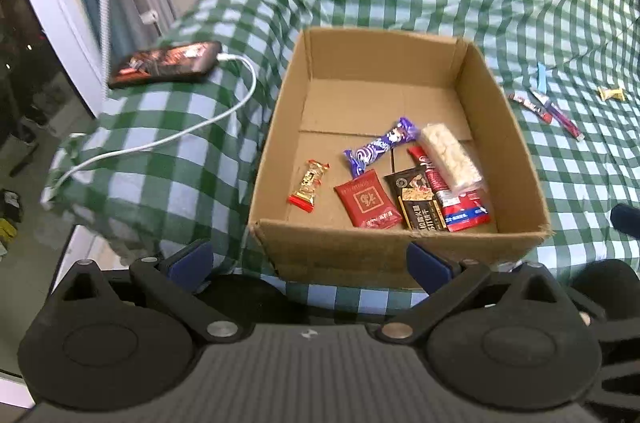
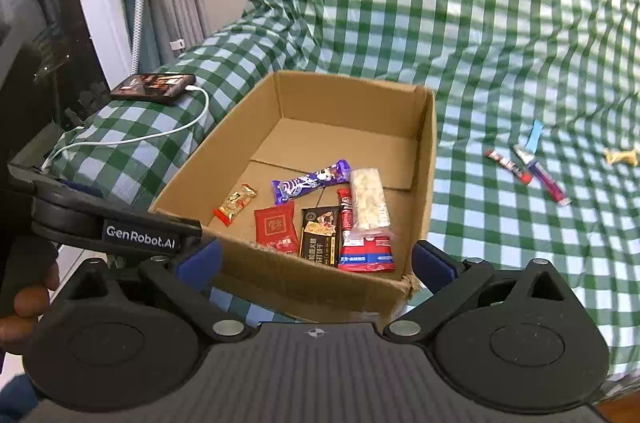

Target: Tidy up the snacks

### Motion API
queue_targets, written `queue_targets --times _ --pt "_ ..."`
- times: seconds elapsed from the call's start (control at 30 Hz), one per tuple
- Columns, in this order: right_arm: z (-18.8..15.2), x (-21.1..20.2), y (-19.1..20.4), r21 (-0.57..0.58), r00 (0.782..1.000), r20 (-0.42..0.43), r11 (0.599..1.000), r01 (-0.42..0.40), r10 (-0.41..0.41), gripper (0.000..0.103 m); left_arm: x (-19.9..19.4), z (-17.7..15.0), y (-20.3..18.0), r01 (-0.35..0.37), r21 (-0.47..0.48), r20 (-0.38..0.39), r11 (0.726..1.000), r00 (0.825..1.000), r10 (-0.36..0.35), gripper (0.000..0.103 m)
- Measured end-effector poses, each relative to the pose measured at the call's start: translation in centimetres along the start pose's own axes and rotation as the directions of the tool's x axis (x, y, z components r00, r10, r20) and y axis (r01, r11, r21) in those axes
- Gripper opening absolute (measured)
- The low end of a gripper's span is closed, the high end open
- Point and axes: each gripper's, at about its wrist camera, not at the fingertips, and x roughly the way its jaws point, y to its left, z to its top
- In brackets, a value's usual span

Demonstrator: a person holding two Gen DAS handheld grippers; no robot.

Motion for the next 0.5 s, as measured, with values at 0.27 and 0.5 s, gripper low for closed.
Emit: queue_targets --times 0.27,0.5 --pt "-1.6 -4.5 1.1 -0.061 0.995 0.095 0.997 0.038 -0.032 0.102 -4.0 -1.7 -0.4 -0.003 0.007 0.069 1.0 0.998 0.002 0.103" --pt "-3.1 -7.8 1.0 -0.052 0.986 0.164 0.997 0.049 -0.04 0.102 -6.6 -2.8 -1.1 0.003 0.028 0.106 1.0 0.994 -0.006 0.103"
